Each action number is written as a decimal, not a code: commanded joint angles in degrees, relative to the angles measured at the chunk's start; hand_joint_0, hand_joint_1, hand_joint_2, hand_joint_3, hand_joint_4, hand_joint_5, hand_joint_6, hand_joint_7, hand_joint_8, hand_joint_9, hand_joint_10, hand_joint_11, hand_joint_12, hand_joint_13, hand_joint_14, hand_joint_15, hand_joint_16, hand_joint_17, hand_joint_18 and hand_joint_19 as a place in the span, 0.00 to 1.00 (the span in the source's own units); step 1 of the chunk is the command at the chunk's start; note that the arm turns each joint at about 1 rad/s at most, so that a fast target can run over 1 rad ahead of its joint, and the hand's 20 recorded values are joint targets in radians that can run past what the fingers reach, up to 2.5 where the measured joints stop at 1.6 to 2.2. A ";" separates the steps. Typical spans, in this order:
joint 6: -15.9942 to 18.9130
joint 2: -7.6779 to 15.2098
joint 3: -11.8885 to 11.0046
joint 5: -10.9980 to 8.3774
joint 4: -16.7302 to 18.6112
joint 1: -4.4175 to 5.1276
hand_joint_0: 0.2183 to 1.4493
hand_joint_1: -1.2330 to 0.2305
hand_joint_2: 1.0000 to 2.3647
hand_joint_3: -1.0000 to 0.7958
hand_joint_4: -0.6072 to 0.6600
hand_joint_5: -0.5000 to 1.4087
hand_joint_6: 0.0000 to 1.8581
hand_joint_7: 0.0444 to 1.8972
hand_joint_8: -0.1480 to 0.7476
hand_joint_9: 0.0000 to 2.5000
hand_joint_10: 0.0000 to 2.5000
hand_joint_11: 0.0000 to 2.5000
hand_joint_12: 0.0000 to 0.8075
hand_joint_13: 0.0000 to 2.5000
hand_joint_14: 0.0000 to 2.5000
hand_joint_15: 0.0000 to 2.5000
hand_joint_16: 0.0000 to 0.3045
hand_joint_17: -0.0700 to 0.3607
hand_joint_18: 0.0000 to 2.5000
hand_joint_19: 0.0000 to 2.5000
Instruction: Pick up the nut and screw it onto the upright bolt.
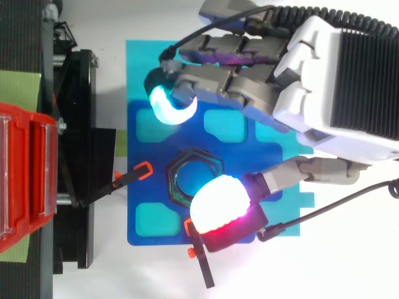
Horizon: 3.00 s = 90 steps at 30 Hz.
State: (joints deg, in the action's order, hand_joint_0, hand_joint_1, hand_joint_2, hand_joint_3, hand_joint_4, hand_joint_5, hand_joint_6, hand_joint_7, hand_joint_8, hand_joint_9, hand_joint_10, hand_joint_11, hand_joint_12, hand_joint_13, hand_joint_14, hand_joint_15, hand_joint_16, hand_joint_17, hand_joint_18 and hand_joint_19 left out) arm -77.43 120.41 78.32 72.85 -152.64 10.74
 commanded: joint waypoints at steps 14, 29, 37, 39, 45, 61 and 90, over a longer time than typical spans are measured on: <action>-0.09 0.09 -6.34 3.17 -7.84 -1.51 0.19 0.74 0.00 0.28 0.64 0.18 0.27 0.37 0.51 0.24 0.00 0.00 0.50 0.15 0.00 0.00 0.17 0.44 0.10 0.00; -0.35 2.81 -5.37 3.00 -6.09 -0.37 0.16 0.84 0.00 0.28 0.60 0.16 0.27 0.31 0.43 0.05 0.00 0.00 0.49 0.00 0.00 0.00 0.20 0.48 0.00 0.00; -0.09 2.99 -5.37 2.91 -6.79 0.95 0.16 0.89 0.00 0.28 0.60 0.17 0.27 0.32 0.43 0.04 0.00 0.00 0.48 0.00 0.00 0.00 0.20 0.48 0.00 0.00; 0.00 2.99 -5.37 3.61 -8.99 1.56 0.16 0.89 0.00 0.28 0.59 0.17 0.27 0.32 0.43 0.05 0.00 0.00 0.48 0.00 0.00 0.00 0.20 0.48 0.00 0.00; 0.00 2.90 -5.29 5.19 -9.51 2.18 0.17 0.88 0.00 0.28 0.61 0.18 0.27 0.36 0.43 0.05 0.00 0.00 0.48 0.00 0.00 0.00 0.19 0.47 0.00 0.00; 0.00 2.99 -5.37 8.01 -10.30 2.18 0.17 0.86 0.00 0.28 0.65 0.18 0.27 0.39 0.45 0.07 0.00 0.00 0.47 0.00 0.00 0.00 0.17 0.44 0.00 0.00; -0.53 2.90 -5.29 11.26 -10.39 -1.60 0.20 0.75 0.00 0.28 0.76 0.22 0.27 0.50 0.51 0.21 0.00 0.00 0.32 0.11 0.00 0.00 0.11 0.33 0.06 0.00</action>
State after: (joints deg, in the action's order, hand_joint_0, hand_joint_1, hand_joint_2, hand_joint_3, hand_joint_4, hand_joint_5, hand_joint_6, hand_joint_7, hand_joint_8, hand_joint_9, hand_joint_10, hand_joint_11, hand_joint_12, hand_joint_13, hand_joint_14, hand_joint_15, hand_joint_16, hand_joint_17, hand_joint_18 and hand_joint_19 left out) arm -77.83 123.38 72.99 83.60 -162.99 9.62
